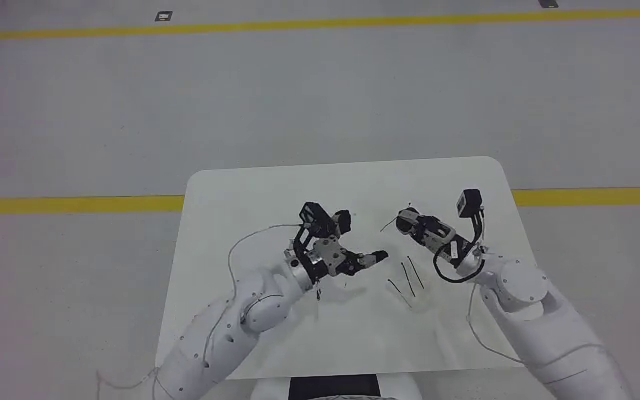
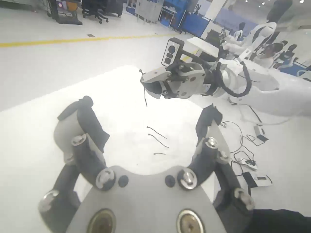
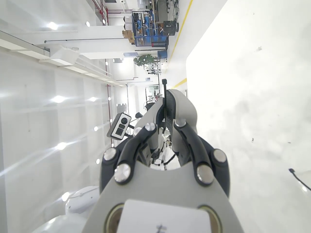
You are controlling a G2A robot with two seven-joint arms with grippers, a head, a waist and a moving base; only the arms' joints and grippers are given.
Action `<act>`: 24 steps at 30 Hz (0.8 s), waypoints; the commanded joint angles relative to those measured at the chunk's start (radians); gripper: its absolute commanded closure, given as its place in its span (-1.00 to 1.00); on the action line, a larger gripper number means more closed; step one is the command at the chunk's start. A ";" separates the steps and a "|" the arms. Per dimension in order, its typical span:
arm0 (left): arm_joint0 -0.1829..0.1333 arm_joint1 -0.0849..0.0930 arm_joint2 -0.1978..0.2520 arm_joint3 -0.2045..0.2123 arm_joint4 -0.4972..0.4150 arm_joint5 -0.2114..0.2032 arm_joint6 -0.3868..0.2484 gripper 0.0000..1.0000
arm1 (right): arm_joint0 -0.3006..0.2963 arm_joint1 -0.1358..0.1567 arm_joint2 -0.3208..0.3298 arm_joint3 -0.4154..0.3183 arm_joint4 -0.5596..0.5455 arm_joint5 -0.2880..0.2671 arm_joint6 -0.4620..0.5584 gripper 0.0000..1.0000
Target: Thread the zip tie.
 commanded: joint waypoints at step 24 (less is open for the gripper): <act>-0.087 0.041 0.131 0.050 0.437 0.000 0.244 -1.00 | 0.023 -0.016 0.003 0.030 0.067 0.077 0.059 1.00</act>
